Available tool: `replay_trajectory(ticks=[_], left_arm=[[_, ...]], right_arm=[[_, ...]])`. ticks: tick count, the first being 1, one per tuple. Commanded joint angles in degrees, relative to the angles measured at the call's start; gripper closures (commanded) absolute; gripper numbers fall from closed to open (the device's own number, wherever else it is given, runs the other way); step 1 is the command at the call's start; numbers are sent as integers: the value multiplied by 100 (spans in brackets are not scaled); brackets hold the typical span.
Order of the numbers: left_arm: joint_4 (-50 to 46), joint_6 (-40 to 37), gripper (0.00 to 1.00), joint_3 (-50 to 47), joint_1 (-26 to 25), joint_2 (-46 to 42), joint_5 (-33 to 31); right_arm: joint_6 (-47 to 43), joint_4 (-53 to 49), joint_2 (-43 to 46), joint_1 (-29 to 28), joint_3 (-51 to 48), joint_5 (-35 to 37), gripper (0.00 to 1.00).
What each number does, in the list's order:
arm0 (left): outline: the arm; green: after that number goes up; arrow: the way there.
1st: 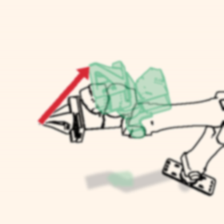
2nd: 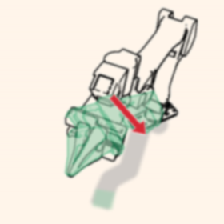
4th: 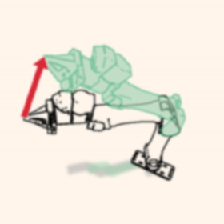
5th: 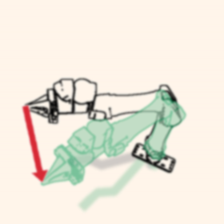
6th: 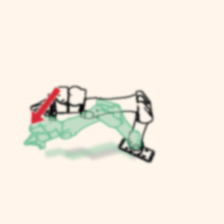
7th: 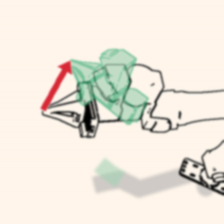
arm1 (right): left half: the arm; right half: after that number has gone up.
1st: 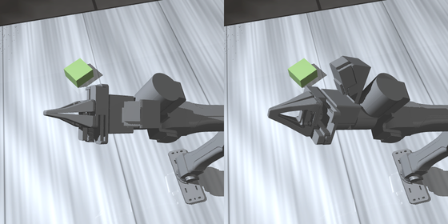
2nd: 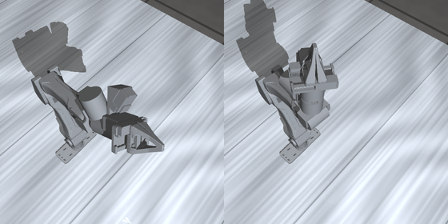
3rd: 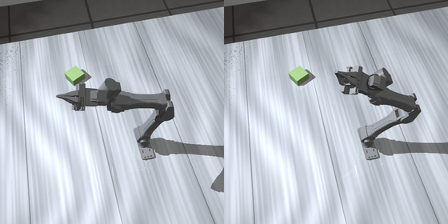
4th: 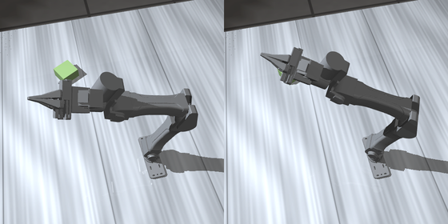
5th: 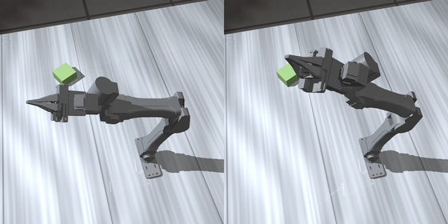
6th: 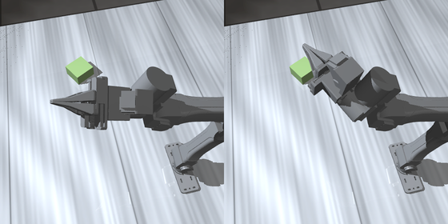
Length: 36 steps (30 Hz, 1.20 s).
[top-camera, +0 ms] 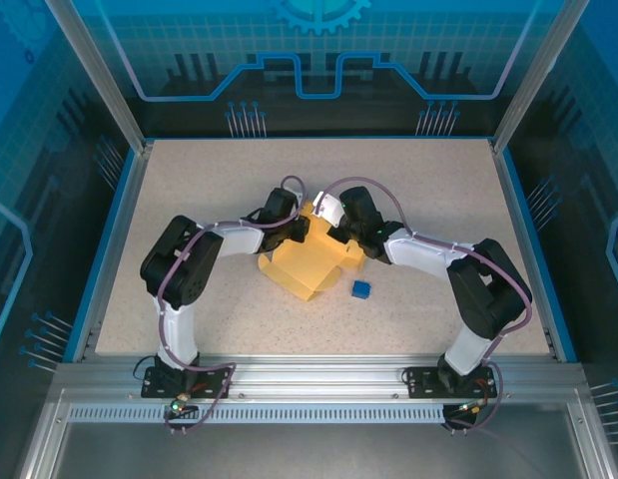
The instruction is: Fold the paper box
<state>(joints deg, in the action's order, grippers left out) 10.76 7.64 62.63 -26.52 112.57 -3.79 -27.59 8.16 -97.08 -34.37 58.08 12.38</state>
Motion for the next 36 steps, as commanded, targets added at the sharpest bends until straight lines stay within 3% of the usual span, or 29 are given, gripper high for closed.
replay_trajectory(ticks=[1, 7, 12, 25, 29, 36], left_arm=[[-95, 351, 82, 145, 89, 77, -806], [394, 228, 75, -137, 81, -161, -165], [770, 74, 62, -407, 87, -403, 307], [1067, -153, 41, -946, 172, -1291, 656], [1014, 37, 40, -1133, 429, -1623, 687], [975, 976, 38, -1332, 1244, -2025, 1314]], right_arm=[[198, -107, 163, 49, -89, -76, 95], [230, -62, 154, 79, -62, 161, 95], [247, -38, 185, 123, -77, 205, 95], [29, 45, 268, 107, -29, 455, 96], [-318, 173, 284, 39, 36, 567, 96], [-873, 470, 101, -136, 125, 701, 96]])
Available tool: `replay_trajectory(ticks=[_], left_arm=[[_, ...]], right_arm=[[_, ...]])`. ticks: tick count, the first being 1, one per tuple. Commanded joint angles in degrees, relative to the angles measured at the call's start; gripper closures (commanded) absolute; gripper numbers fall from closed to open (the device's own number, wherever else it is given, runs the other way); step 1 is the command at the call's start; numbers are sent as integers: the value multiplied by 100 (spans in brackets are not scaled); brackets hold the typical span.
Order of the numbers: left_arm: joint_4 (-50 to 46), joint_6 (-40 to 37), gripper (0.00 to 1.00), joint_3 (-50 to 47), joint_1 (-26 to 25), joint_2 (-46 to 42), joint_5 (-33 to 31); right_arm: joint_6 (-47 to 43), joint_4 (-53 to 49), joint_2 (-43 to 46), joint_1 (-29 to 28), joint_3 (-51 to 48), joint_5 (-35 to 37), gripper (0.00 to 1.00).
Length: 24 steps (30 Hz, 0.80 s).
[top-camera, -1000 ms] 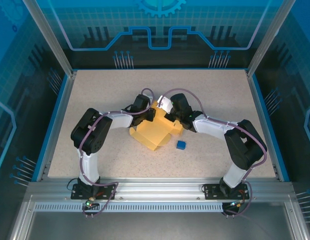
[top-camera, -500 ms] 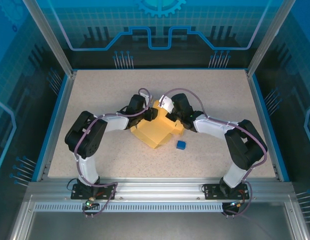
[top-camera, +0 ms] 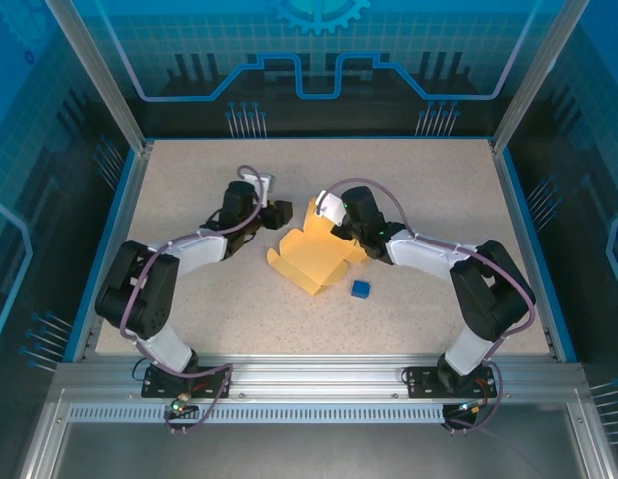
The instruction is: Fold the paper box
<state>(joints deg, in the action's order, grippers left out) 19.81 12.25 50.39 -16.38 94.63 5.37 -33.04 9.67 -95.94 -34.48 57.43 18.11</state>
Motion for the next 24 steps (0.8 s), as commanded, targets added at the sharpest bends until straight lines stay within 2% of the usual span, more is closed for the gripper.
replay_trajectory(ticks=[1, 8, 16, 24], left_arm=[[39, 612, 36, -108, 280, -259, 410], [-45, 858, 29, -104, 401, -404, 548], [313, 1468, 27, 203, 642, 122, 1844], [198, 1815, 28, 634, 636, 823, 2342]], right_arm=[[-388, 346, -55, -157, 217, 157, 96], [-965, 738, -412, -498, 376, 394, 97], [-1757, 1387, -821, -816, 319, 642, 95], [-2088, 1633, -1048, -953, 330, 866, 95]])
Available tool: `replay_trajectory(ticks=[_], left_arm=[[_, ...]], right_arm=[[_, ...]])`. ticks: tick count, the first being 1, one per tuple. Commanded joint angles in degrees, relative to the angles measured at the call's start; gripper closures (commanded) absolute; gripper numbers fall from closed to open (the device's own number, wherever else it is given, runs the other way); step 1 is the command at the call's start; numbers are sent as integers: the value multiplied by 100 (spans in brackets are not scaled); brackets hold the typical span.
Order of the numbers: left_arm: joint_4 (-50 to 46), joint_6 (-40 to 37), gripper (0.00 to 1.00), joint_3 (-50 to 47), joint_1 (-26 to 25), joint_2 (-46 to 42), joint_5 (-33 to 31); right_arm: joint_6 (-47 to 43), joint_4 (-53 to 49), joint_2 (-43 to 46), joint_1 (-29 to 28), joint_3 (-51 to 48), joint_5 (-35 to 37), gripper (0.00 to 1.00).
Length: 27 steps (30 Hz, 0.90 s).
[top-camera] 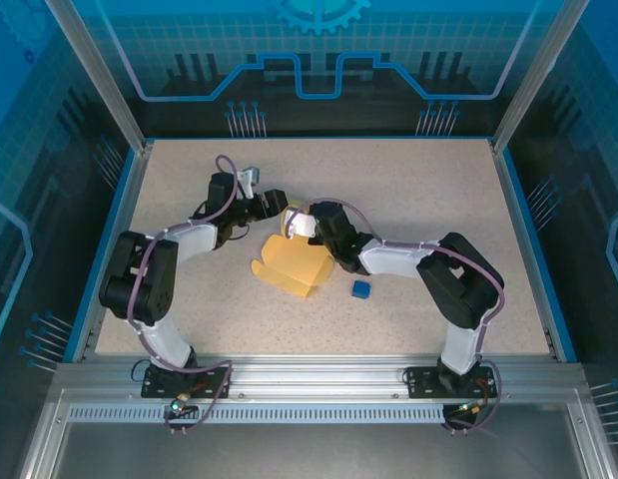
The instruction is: Fold the paper box
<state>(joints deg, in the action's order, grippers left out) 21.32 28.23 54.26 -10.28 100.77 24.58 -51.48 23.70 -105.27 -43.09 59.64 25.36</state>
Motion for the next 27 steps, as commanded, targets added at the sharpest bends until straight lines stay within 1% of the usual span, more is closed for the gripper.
replay_trajectory(ticks=[1, 4, 10, 16, 22, 27], left_arm=[[48, 231, 29, 289, 27, 275, 448], [33, 251, 33, 390, 26, 421, 478], [-208, 168, 46, 462, 26, 553, 476], [-522, 34, 56, 458, 18, 646, 366], [-822, -81, 62, 360, -39, 688, 149], [-789, -81, 63, 316, -44, 567, 69]], right_arm=[[-269, 252, -121, -102, 101, 164, 95], [-319, 298, -166, -113, 84, 217, 95], [-302, 368, -164, -113, 52, 232, 95], [-308, 411, -197, -115, 49, 232, 95], [-244, 468, -210, -112, -28, 241, 95], [-228, 508, -182, -113, -75, 260, 95]])
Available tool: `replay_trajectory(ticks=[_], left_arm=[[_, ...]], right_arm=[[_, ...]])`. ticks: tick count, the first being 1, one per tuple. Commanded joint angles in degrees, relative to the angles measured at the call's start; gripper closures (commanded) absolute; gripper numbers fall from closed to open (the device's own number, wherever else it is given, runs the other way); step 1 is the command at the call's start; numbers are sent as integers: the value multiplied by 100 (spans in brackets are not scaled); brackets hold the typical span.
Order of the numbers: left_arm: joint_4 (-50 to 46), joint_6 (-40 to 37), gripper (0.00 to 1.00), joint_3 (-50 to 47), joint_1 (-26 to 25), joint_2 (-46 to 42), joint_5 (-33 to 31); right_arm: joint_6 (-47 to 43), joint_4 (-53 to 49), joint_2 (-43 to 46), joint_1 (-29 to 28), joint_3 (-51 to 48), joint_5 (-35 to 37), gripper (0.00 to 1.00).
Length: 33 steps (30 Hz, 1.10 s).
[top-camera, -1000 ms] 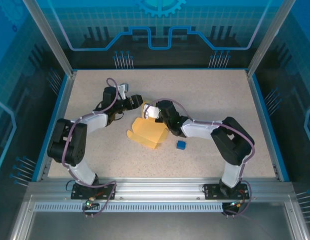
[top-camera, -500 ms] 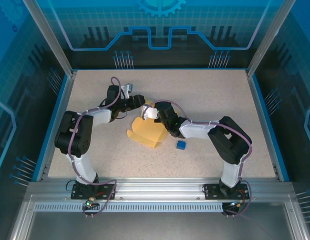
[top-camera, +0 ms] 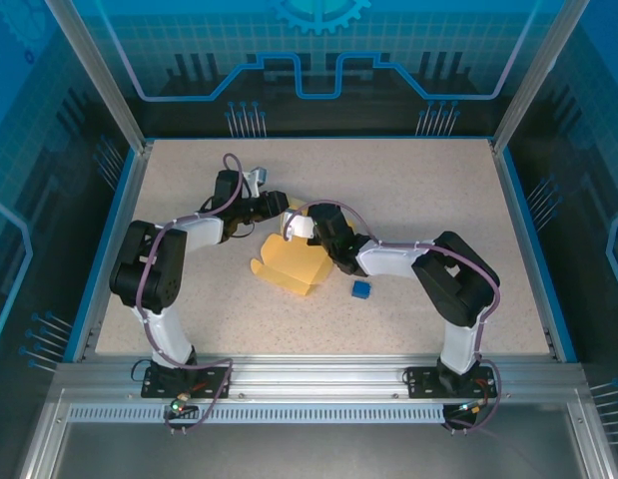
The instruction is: Fold the paper box
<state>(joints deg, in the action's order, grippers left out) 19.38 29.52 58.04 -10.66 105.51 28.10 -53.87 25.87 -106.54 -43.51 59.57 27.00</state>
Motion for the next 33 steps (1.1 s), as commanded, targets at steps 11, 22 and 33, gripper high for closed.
replay_trajectory(ticks=[11, 22, 33], left_arm=[[-493, -272, 43, 194, 3, -460, -460], [796, -802, 34, -1223, 46, -1105, -681], [1329, -1854, 35, -1123, -377, -291, -751]], right_arm=[[254, 17, 193, 3, -59, 19, 95], [1103, -592, 533, 327, -122, -539, 95], [1524, -890, 645, 580, -46, -938, 94]])
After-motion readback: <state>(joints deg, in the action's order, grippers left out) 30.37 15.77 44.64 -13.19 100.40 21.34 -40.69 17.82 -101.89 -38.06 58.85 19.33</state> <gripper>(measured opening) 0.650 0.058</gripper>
